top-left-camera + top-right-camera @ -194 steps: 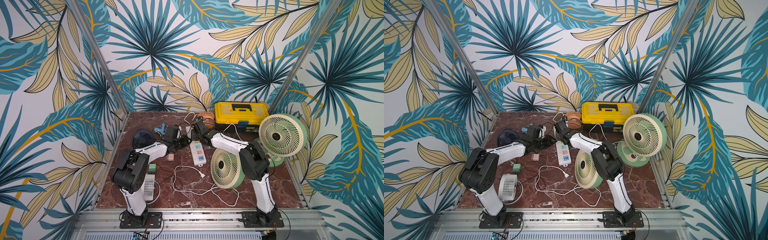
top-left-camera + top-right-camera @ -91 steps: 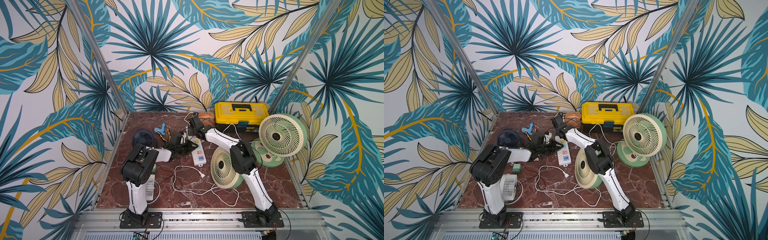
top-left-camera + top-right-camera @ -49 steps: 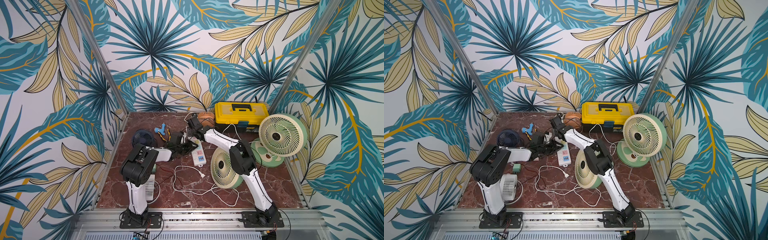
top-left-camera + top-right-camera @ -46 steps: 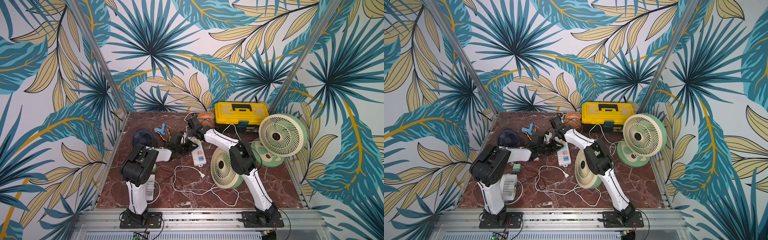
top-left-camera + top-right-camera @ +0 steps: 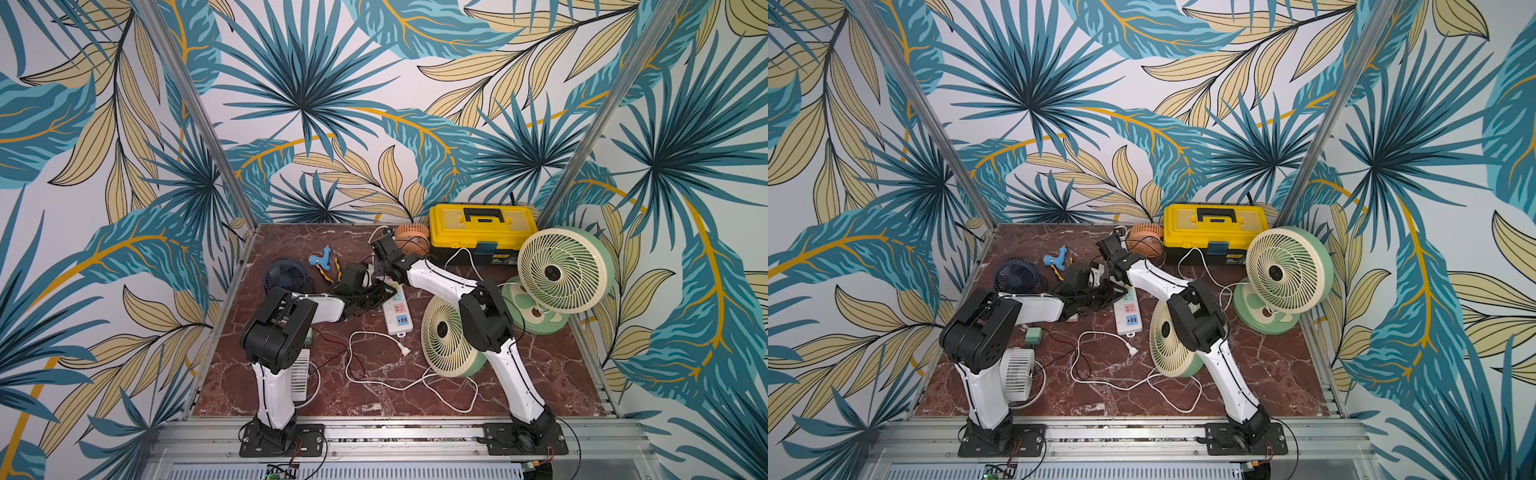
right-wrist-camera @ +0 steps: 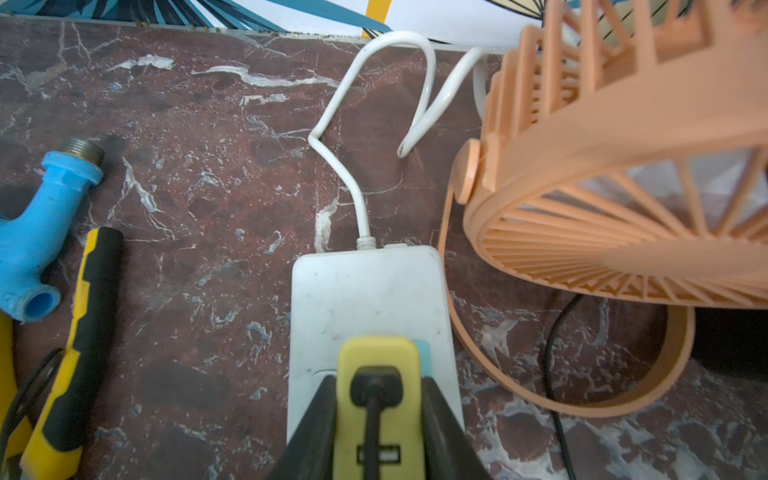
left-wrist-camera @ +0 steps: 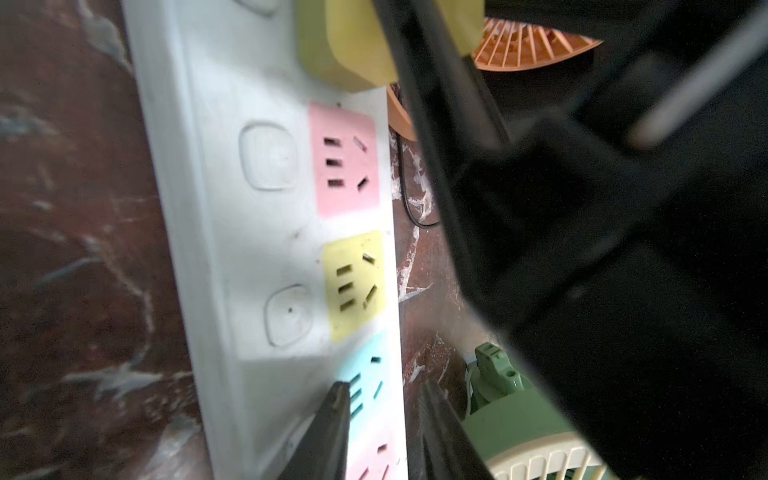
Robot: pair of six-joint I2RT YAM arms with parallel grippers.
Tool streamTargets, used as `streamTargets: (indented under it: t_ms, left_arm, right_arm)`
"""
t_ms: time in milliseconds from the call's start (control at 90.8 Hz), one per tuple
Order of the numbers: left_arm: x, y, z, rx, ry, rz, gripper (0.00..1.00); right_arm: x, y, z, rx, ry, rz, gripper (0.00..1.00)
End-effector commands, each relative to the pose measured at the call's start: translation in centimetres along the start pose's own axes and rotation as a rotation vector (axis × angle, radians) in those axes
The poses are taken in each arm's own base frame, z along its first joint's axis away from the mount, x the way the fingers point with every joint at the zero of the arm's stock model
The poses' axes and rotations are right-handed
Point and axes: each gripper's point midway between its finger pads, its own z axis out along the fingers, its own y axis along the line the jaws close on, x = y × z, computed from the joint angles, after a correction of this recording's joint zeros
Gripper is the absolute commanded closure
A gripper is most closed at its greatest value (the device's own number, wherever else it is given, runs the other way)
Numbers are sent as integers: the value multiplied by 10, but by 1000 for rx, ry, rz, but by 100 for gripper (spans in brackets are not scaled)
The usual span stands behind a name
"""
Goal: Unplug the desk fan from the power strip
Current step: Remove the plug from the socket.
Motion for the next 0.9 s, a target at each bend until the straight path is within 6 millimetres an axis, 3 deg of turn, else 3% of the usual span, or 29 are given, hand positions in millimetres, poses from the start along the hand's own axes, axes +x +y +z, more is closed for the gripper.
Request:
streamTargets:
  t_ms: [0, 121, 353, 540, 892]
  left_arm:
    - [22, 58, 2, -206, 46, -61, 67]
    - [22, 59, 2, -211, 46, -61, 67]
    - [22, 60, 1, -219, 47, -59, 67]
    - [25, 63, 0, -228, 49, -59, 67]
    - [25, 65, 2, -230, 53, -59, 67]
  right_arm:
    - [-16, 4, -23, -55, -20, 50, 87]
    - [-24, 0, -29, -93, -33, 111, 87]
    - [-27, 2, -41, -6, -54, 16, 87]
    - [-30, -5, -39, -124, -45, 159, 87]
    - [-30, 9, -49, 25, -47, -29, 87]
